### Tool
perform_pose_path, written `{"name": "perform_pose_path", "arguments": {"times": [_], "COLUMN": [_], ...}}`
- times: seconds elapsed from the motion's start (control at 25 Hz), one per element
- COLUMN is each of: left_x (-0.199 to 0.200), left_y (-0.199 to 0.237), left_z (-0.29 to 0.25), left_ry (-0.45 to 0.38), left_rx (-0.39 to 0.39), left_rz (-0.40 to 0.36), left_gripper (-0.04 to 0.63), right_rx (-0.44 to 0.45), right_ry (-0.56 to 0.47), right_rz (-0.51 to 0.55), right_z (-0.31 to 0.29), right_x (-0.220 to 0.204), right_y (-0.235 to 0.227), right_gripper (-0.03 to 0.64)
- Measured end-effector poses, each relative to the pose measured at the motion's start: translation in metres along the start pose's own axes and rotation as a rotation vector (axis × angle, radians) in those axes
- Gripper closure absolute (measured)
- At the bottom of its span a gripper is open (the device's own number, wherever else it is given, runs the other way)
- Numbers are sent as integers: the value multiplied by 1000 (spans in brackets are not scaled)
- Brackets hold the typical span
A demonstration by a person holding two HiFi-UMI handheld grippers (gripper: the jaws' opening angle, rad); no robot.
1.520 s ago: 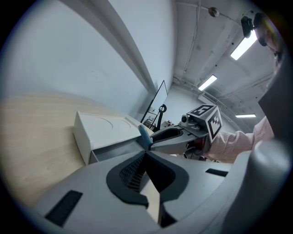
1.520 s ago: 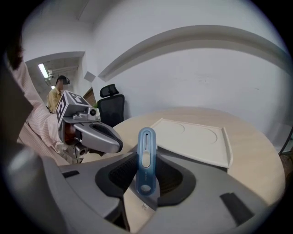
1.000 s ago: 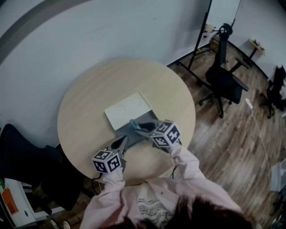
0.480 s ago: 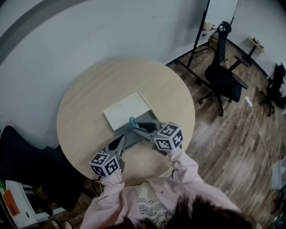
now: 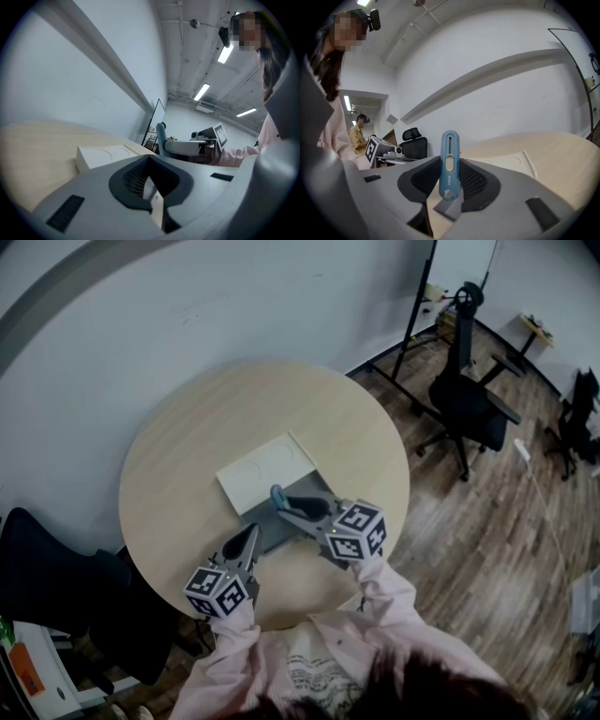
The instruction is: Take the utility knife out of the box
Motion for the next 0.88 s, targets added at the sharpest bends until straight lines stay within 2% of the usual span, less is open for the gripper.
{"name": "perform_pose_path", "arguments": {"times": [0.44, 0.88], "left_x": [7, 7], "left_y": [-2, -2], "left_z": [9, 8], "left_ry": [-29, -13], "left_rx": [0, -12], "left_rz": [-17, -35], "left_gripper": [588, 588], "right_rx": [10, 23], "right_ry": [-40, -35], "right_rz": [3, 20], "right_z": [4, -1], "right_x": [3, 0], "right_y": [8, 9], "right_gripper": [479, 479]}}
Point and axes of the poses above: the fingertips, and each gripper's own axes: z backward along the fingers, y to its left, x out of its top, the point moved 4 cm from there along z, backward along the fingers, and after that the axes turned 7 degrees about x, right-handed, at the moved point
